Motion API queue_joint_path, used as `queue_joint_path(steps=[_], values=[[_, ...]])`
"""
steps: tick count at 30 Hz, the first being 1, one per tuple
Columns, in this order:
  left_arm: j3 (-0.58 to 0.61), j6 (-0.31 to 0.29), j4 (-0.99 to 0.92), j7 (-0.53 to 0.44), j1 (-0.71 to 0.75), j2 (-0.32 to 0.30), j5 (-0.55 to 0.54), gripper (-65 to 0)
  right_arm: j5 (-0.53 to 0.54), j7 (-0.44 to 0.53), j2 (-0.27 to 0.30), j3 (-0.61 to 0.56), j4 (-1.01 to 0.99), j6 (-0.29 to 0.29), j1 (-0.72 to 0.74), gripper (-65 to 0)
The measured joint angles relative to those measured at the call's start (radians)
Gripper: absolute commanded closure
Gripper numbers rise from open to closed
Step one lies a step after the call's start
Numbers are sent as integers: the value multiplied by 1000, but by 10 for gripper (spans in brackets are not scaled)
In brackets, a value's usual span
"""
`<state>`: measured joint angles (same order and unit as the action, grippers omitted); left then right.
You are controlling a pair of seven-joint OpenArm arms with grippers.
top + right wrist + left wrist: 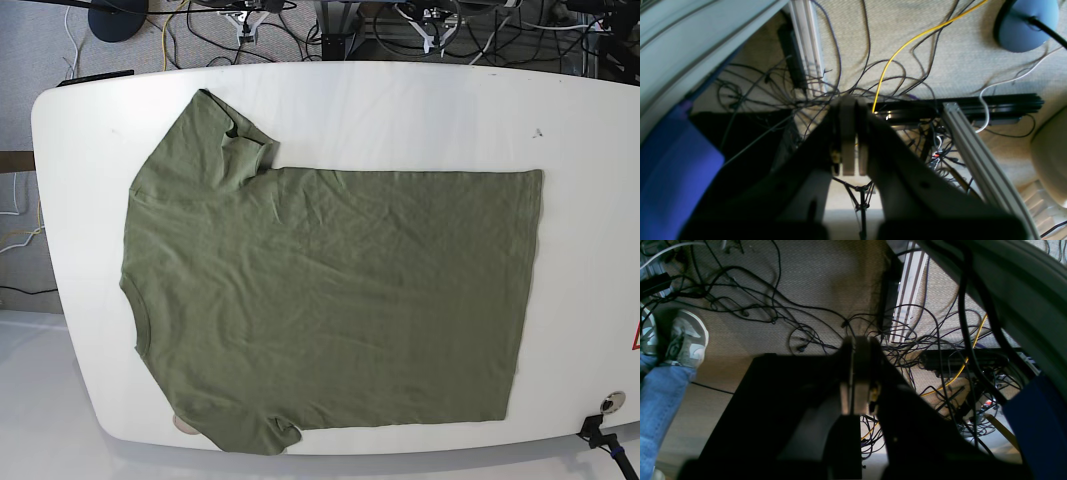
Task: Fold the T-shirt properly
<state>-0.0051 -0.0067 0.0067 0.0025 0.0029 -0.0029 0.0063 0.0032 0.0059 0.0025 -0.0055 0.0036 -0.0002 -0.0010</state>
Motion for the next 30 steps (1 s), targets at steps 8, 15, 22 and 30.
queue_joint_path(steps=[8, 15, 22, 30], values=[[2, 5, 3, -4, -3, 3, -4, 0, -7, 8, -3, -7, 0, 0, 3, 0], [2, 5, 0, -19, -2, 2, -5, 0, -7, 2, -3, -8, 0, 0, 3, 0], [3, 3, 0, -21, 0, 2, -5, 0, -7, 0, -3, -14, 0, 0, 2, 0], [3, 2, 21, -44, 37, -9, -7, 0, -7, 16, -2, -13, 21, 0, -34, -1]])
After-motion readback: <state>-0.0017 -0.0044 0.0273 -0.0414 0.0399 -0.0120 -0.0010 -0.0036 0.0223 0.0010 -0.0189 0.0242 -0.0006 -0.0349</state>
